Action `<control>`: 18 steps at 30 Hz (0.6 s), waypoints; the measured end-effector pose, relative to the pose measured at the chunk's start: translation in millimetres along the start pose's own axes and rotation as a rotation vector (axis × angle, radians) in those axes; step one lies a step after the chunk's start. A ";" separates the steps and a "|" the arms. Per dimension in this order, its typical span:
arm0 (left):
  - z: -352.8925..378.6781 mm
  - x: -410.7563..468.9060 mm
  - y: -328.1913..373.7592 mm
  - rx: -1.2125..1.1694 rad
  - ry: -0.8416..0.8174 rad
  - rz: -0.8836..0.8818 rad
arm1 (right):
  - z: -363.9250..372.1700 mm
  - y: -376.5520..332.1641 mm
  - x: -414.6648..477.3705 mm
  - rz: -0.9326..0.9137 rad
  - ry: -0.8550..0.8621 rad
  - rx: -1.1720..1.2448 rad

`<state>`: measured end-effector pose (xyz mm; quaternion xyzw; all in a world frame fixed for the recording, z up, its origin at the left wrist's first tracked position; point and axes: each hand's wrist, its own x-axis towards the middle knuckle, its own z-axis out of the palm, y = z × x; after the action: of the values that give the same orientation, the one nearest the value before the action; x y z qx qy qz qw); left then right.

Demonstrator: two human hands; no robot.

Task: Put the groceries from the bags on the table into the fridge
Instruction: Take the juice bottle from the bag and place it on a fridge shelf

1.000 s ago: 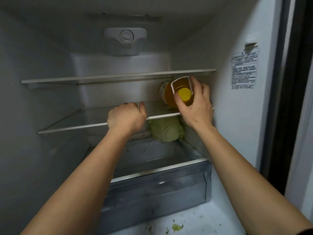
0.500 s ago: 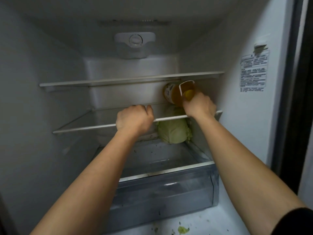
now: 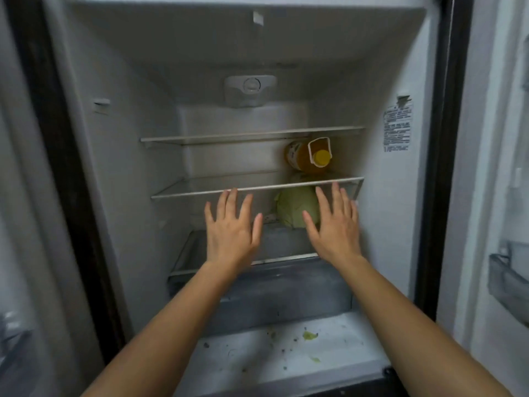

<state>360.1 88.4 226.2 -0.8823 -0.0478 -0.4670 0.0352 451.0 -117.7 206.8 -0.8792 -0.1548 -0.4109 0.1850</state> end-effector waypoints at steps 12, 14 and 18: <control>-60.5 -162.1 8.7 -0.139 -0.110 -0.006 | -60.3 -6.9 -172.5 -0.042 -0.160 -0.095; -77.7 -169.9 9.0 -0.140 -0.111 -0.020 | -77.2 -6.9 -178.0 -0.053 -0.134 -0.085; -116.2 -187.8 8.9 -0.117 -0.094 -0.040 | -100.4 -14.8 -188.9 -0.041 -0.123 -0.026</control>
<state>160.7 57.4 135.8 -0.9027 -0.0395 -0.4275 -0.0283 261.8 -172.7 122.1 -0.9018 -0.1784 -0.3619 0.1550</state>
